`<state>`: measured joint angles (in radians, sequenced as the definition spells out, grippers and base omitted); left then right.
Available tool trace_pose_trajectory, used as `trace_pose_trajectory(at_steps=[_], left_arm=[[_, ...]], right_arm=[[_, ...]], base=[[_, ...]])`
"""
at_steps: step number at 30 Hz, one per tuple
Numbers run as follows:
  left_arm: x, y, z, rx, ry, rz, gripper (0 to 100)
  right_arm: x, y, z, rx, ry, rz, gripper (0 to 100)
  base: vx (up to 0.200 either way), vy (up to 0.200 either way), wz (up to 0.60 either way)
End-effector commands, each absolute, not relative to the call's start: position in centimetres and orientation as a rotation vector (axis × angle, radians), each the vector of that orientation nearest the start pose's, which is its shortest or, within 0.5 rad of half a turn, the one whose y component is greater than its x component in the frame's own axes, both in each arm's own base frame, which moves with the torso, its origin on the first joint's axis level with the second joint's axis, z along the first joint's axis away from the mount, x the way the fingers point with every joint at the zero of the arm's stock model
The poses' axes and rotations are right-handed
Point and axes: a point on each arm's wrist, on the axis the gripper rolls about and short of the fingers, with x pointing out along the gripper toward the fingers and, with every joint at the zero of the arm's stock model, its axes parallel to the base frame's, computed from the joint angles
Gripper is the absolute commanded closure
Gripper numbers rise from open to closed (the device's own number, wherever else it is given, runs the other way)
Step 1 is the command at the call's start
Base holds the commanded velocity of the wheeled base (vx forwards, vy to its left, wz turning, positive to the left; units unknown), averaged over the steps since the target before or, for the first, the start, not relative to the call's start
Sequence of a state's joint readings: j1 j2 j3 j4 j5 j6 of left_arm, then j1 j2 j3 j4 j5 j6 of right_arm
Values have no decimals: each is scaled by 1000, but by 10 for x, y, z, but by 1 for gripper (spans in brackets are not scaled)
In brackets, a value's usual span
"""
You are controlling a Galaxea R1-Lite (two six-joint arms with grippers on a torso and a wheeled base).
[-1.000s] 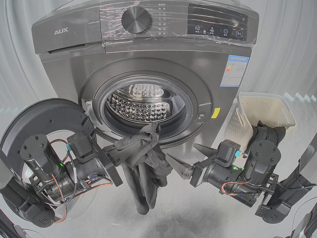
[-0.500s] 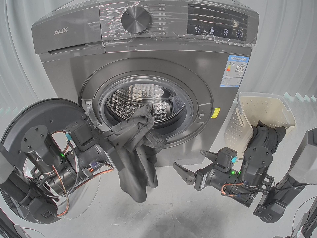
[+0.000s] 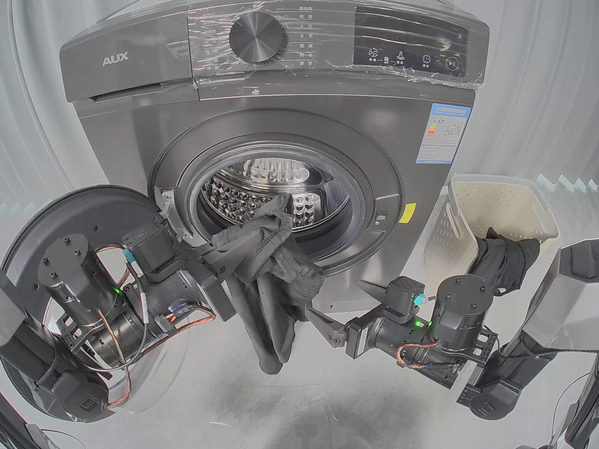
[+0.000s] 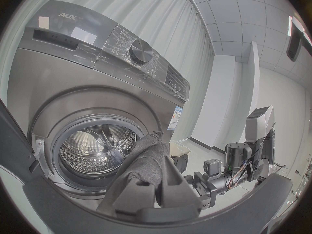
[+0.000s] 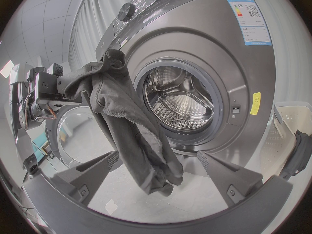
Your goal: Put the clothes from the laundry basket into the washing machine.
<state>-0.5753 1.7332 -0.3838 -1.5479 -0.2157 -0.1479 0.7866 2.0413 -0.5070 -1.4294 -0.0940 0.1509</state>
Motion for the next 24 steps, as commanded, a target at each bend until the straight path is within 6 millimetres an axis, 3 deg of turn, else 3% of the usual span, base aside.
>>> trace_pose_trajectory(at_steps=[1,9,24], left_arm=[[216,-146,163,-177,-144,-803,100],[214,-148,162,-178,-140,-813,100],[212,-148,160,-178,-131,-818,100]], right_arm=[[227,230,83,99,148,699,0],[235,237,92,127,90,721,0],[260,251,83,112,55,709,0]], base=[[0,0,0],[0,0,0],[0,0,0]])
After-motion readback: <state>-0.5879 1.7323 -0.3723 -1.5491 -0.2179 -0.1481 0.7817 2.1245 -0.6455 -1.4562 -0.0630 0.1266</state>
